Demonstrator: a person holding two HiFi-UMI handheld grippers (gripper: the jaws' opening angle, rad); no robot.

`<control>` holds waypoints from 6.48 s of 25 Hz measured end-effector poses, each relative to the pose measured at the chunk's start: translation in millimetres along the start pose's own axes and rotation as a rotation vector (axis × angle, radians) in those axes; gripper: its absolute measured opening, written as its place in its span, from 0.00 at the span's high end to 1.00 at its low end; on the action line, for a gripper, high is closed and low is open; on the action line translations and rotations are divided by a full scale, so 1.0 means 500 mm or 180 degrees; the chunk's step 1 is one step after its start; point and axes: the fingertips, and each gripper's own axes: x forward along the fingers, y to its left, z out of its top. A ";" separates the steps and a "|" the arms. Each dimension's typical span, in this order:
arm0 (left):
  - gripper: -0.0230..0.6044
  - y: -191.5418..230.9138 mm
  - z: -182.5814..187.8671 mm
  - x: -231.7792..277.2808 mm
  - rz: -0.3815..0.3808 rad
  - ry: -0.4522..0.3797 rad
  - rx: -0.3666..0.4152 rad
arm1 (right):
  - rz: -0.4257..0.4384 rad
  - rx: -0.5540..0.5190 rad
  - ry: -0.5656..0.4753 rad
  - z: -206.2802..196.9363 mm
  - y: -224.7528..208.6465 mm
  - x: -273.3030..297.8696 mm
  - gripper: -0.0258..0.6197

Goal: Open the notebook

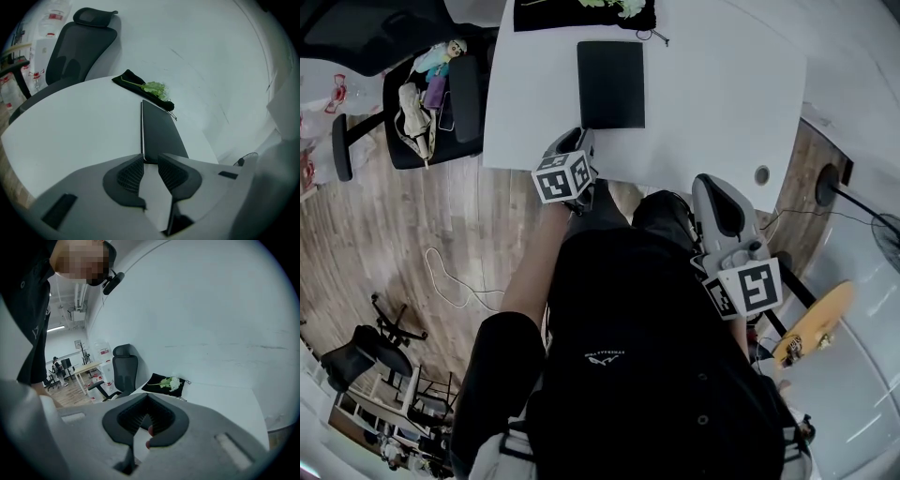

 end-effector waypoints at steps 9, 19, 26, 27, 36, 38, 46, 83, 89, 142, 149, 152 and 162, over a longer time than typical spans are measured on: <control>0.81 0.007 -0.014 0.026 -0.0042 0.0094 -0.0483 | -0.0001 0.0019 0.0039 -0.011 -0.004 0.004 0.95; 0.86 0.008 -0.005 0.021 -0.0092 0.0079 -0.0567 | -0.0060 0.0058 -0.0001 -0.010 -0.013 -0.002 0.95; 0.89 0.002 -0.009 0.015 -0.0119 0.0145 -0.0437 | -0.0097 0.0093 -0.0048 -0.015 -0.016 -0.011 0.95; 0.89 0.003 -0.007 0.015 -0.0112 0.0153 -0.0402 | -0.0103 0.0098 -0.0059 -0.015 -0.015 -0.011 0.95; 0.91 -0.011 0.003 0.005 0.0022 0.0086 -0.0322 | -0.0111 0.0146 -0.0138 -0.023 -0.031 -0.034 0.95; 0.91 -0.015 0.003 0.002 0.0071 0.0068 -0.0297 | -0.0083 0.0144 -0.0161 -0.024 -0.035 -0.041 0.95; 0.91 -0.025 0.018 -0.018 0.0308 -0.0093 -0.0132 | 0.0074 0.0084 -0.0167 -0.030 -0.049 -0.068 0.95; 0.93 -0.115 0.053 -0.068 0.0722 -0.0651 0.0112 | 0.0388 -0.0003 -0.0164 -0.053 -0.143 -0.134 0.95; 0.93 -0.129 0.059 -0.073 0.0735 -0.0689 0.0195 | 0.0396 0.0017 -0.0163 -0.060 -0.153 -0.134 0.95; 0.94 -0.379 0.061 -0.049 -0.0005 -0.0705 0.1094 | 0.0084 0.0239 -0.0229 -0.100 -0.228 -0.200 0.95; 0.94 -0.407 0.051 -0.030 -0.0131 -0.0617 0.1231 | 0.0000 0.0280 -0.0238 -0.106 -0.240 -0.207 0.95; 0.94 -0.417 0.049 -0.029 -0.0174 -0.0591 0.1262 | -0.0037 0.0282 -0.0249 -0.103 -0.242 -0.213 0.95; 0.94 -0.443 0.033 -0.013 -0.0305 -0.0457 0.1397 | -0.0163 0.0346 -0.0262 -0.107 -0.252 -0.226 0.95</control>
